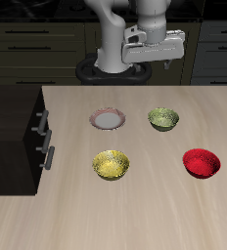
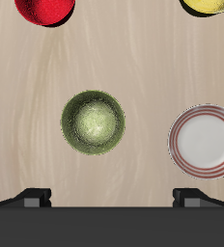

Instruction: Place the green bowl on top of the wooden cabinet

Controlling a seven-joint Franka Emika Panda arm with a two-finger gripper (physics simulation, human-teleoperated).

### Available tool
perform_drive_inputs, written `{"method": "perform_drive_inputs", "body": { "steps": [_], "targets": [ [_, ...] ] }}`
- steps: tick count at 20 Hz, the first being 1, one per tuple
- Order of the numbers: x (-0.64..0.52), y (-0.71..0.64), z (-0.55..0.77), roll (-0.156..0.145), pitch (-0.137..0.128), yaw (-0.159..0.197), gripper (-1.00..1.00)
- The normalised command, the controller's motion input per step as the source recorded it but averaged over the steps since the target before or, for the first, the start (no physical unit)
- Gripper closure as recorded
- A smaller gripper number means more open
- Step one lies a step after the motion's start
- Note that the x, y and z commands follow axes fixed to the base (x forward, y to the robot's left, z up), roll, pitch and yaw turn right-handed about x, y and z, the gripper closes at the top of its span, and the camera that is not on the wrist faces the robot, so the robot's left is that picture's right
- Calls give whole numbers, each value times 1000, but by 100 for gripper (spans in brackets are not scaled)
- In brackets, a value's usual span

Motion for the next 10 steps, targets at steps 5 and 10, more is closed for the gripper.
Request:
{"method": "perform_drive_inputs", "body": {
  "steps": [5,10],
  "targets": [
    [147,-161,-21,-76,-5,17,-100],
    [143,-76,30,-21,-3,-2,-100]
  ]
}}
